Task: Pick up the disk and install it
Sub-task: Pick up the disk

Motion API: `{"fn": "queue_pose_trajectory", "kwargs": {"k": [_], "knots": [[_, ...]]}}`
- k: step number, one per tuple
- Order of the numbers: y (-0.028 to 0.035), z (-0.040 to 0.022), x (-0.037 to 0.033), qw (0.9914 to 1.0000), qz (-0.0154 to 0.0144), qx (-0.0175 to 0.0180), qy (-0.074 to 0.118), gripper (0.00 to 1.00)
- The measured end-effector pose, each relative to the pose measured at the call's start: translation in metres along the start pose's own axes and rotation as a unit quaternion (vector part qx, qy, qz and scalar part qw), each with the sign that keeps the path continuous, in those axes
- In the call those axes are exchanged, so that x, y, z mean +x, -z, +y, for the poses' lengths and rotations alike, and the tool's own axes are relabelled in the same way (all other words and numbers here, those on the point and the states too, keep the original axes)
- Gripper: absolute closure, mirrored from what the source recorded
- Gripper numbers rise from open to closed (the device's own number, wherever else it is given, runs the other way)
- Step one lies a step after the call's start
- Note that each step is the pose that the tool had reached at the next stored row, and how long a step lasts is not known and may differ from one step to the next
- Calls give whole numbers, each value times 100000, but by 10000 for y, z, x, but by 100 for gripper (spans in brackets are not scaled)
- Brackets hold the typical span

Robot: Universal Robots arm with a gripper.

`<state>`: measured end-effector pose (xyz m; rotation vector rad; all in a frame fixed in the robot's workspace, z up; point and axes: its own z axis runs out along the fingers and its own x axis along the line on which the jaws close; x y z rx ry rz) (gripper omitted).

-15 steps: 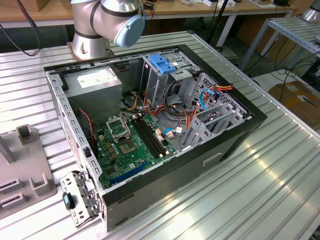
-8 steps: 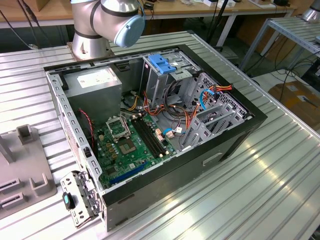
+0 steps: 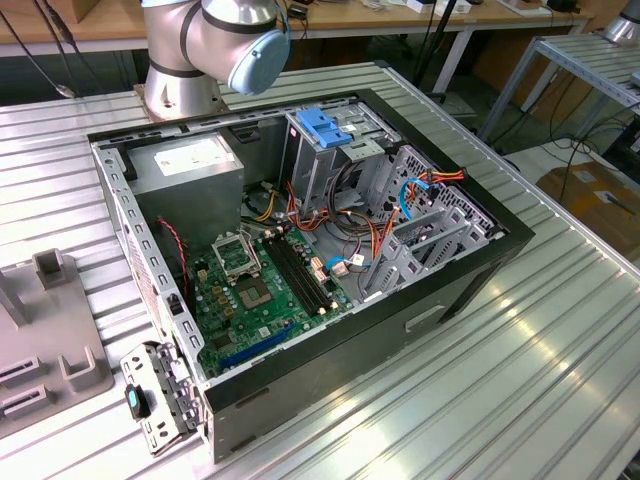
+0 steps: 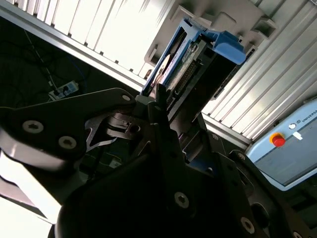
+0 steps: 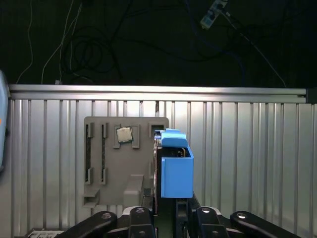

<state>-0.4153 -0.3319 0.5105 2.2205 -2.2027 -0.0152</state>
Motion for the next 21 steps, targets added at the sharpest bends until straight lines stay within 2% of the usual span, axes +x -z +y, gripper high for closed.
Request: {"fn": "queue_pose_trajectory", "kwargs": {"k": [6, 7, 9, 12, 15, 16, 18, 21], "knots": [[1, 0, 0, 100000, 1, -3, -1, 65], [16, 0, 0, 100000, 19, -10, 0, 65], [99, 2, 0, 100000, 86, -5, -2, 65], [190, 3, 0, 100000, 107, -6, -4, 65], [190, -7, 0, 100000, 105, -1, -6, 65], [190, -23, 0, 100000, 107, -1, -5, 65], [192, -164, 2, 100000, 104, 2, -5, 65], [195, -311, 3, 100000, 108, -6, -5, 65]]}}
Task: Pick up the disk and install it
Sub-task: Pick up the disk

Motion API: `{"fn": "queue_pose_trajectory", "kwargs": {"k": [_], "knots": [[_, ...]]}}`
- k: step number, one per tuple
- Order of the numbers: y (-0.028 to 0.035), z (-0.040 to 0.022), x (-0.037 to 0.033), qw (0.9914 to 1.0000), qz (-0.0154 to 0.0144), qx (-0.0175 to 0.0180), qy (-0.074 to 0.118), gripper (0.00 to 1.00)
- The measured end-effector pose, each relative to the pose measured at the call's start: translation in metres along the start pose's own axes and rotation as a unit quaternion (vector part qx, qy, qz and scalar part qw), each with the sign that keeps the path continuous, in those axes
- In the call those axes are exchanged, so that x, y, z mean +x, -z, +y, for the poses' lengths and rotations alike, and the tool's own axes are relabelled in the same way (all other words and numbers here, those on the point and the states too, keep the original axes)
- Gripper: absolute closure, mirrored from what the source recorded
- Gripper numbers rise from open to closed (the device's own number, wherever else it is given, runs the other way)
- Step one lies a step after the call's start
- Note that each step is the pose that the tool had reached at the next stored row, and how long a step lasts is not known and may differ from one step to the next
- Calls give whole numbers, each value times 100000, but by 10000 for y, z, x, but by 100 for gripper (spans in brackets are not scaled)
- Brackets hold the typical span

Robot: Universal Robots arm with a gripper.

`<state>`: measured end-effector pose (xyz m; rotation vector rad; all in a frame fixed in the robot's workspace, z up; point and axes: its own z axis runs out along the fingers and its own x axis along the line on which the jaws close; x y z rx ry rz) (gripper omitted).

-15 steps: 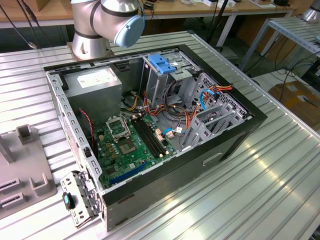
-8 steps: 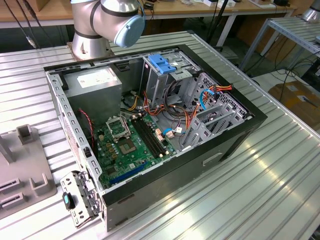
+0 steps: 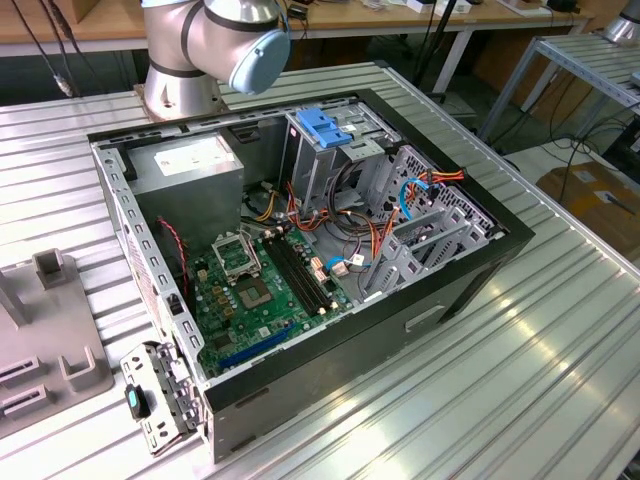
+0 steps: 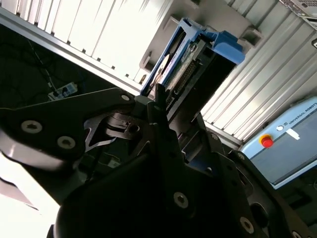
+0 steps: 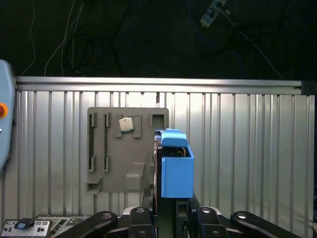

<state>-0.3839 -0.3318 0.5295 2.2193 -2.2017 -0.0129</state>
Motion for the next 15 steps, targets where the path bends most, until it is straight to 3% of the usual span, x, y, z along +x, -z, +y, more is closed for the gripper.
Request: {"fn": "queue_pose_trajectory", "kwargs": {"k": [6, 8, 10, 11, 15], "knots": [[4, -391, 3, 100000, -6, 2, 1, 65], [6, -583, 5, 100000, -5, -1, 2, 65], [8, -688, 6, 100000, -1, -6, 0, 65], [8, -769, 6, 100000, -6, -2, -2, 65], [9, -959, 8, 100000, -5, -2, 3, 65]]}}
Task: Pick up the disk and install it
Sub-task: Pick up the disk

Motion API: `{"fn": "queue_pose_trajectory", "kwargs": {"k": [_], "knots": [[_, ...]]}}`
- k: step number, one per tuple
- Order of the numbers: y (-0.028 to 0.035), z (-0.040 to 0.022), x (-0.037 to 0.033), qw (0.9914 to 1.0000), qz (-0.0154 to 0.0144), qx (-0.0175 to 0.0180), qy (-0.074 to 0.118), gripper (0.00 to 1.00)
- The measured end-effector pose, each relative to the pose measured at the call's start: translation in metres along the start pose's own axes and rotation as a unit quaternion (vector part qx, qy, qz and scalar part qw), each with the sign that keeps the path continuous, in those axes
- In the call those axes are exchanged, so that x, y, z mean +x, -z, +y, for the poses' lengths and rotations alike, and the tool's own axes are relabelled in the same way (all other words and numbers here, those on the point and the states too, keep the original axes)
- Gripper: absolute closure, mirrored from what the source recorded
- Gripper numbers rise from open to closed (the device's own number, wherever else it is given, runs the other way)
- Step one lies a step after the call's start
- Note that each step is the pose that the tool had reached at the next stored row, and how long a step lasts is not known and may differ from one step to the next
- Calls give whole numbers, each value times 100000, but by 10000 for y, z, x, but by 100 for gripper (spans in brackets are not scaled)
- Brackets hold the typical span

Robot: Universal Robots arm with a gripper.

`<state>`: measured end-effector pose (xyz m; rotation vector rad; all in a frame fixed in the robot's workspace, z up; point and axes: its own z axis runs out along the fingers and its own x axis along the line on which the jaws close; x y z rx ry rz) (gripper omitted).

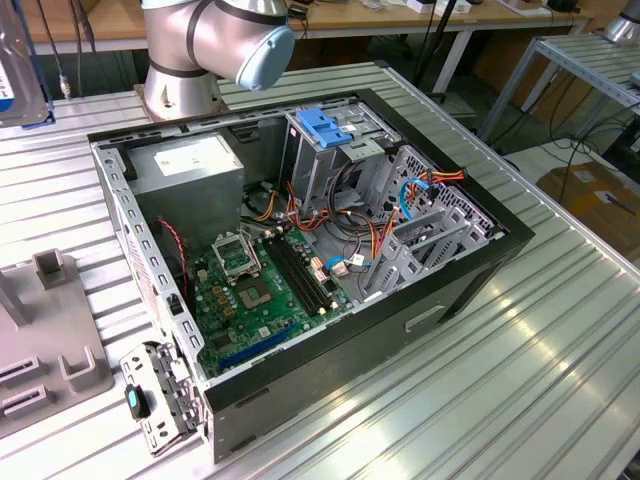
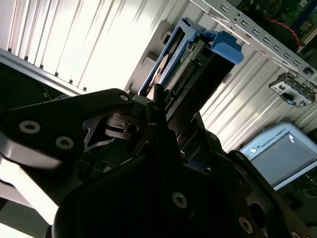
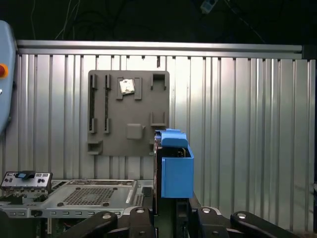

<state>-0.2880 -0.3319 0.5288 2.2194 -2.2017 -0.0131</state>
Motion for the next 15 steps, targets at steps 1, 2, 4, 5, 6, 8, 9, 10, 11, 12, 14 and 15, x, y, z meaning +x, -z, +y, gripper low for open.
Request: {"fn": "queue_pose_trajectory", "kwargs": {"k": [1, 2, 4, 5, 6, 8, 9, 10, 11, 12, 14, 15], "knots": [[1, -86, 0, 100000, 2, -3, -4, 65], [1, -180, 1, 100000, 5, -4, -2, 65], [2, -380, 3, 100000, 2, -3, -5, 65], [2, -470, 4, 100000, 2, -3, -1, 65], [3, -538, 4, 100000, 3, -2, -3, 65], [3, -632, 5, 100000, 2, -2, -1, 65], [3, -673, 5, 100000, 4, -2, 0, 65], [4, -726, 5, 100000, 6, -9, -4, 65], [4, -783, 6, 100000, 2, -1, 1, 65], [4, -797, 6, 100000, 5, -4, 6, 65], [5, -801, 6, 100000, 2, -3, -2, 65], [4, -803, 6, 100000, 2, -1, 1, 65]]}}
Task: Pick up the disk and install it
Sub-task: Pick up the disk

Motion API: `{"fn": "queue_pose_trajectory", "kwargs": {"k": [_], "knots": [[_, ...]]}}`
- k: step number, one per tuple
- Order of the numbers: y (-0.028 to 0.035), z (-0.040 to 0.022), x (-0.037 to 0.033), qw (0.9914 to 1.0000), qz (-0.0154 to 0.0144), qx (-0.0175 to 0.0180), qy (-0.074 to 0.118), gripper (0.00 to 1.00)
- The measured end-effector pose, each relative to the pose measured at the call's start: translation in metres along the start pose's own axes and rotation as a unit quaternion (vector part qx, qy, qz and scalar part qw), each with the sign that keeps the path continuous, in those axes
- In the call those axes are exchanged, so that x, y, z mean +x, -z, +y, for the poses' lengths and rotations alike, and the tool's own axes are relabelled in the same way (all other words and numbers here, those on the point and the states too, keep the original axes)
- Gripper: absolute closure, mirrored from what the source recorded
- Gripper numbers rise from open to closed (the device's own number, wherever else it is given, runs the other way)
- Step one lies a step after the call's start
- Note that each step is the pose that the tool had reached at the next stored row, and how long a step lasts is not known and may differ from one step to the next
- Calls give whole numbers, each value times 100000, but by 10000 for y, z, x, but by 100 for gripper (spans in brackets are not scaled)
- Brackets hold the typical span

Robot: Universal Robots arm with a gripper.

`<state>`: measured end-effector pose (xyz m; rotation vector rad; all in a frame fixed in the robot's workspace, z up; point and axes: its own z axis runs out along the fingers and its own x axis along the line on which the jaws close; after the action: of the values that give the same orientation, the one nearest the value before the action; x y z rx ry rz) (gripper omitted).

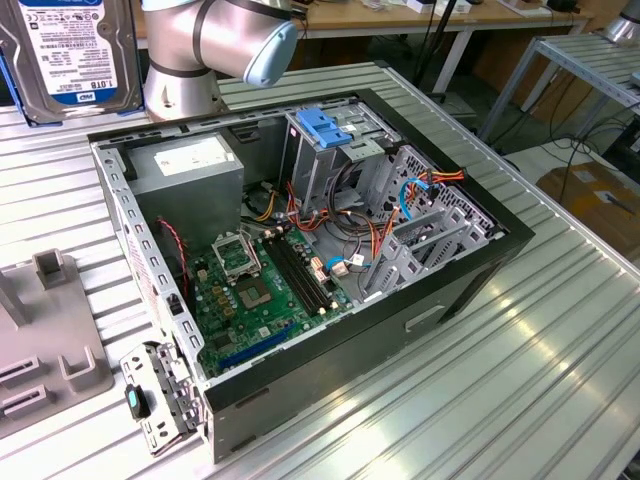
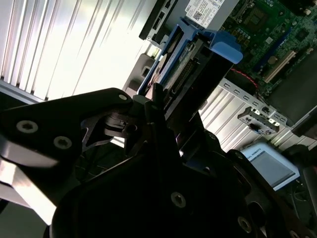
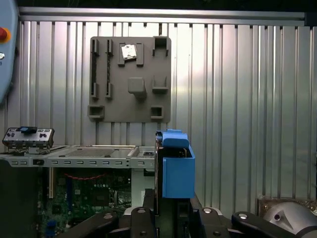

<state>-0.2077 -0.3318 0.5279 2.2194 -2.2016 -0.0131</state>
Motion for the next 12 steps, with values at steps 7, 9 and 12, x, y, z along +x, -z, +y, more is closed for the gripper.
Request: {"fn": "queue_pose_trajectory", "kwargs": {"k": [7, 9, 12], "knots": [[0, -1, 0, 100000, 1, -3, 1, 65], [0, -1, 0, 100000, 0, -1, 2, 65], [0, -11, 0, 100000, 2, -5, 12, 65]]}}
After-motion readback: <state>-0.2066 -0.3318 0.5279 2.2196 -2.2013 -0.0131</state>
